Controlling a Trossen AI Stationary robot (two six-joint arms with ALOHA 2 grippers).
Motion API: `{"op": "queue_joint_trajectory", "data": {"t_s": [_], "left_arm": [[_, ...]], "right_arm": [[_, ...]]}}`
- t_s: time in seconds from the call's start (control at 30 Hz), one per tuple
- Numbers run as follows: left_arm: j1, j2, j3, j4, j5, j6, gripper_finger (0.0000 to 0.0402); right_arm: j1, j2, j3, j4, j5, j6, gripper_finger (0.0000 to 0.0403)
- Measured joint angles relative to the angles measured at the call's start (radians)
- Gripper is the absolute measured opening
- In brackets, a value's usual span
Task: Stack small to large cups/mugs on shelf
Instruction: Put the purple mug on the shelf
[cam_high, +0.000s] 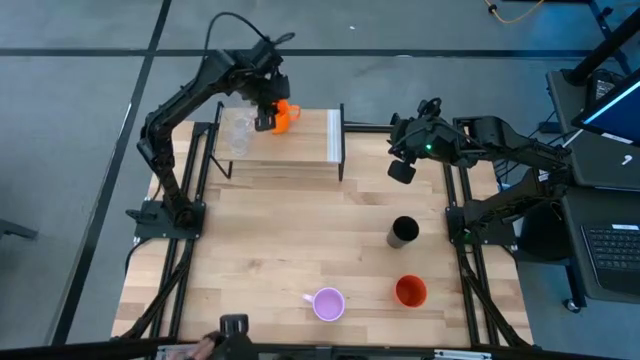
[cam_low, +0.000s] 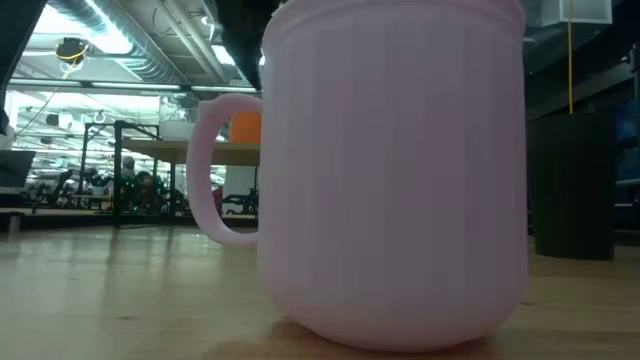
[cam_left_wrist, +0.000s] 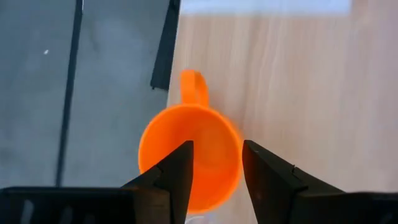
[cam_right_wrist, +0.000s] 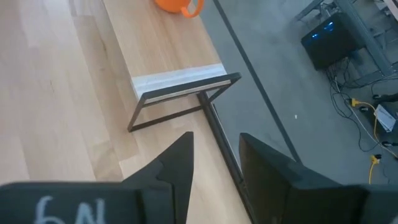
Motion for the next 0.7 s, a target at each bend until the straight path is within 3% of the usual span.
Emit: {"op": "queue_joint_trajectory", "data": {"t_s": [0.2,0.37,0.7], "left_arm": [[-0.065,-0.002,0.125,-0.175,0.218,-0.123,0.0132],[-0.176,-0.006,0.121,-0.202,0.39,-0.264,0.0132],[-0.516,-0.01,0.028,-0.2,0.415,-0.325,0.0127]], "right_arm": [[0.0,0.0,0.0,0.0,0.0,0.0,0.0129],[0.0,0.0,0.0,0.0,-0.023,0.002,0.0129],[0.001,0.0,0.0,-0.004,-0.205,0.12,0.0129]]}}
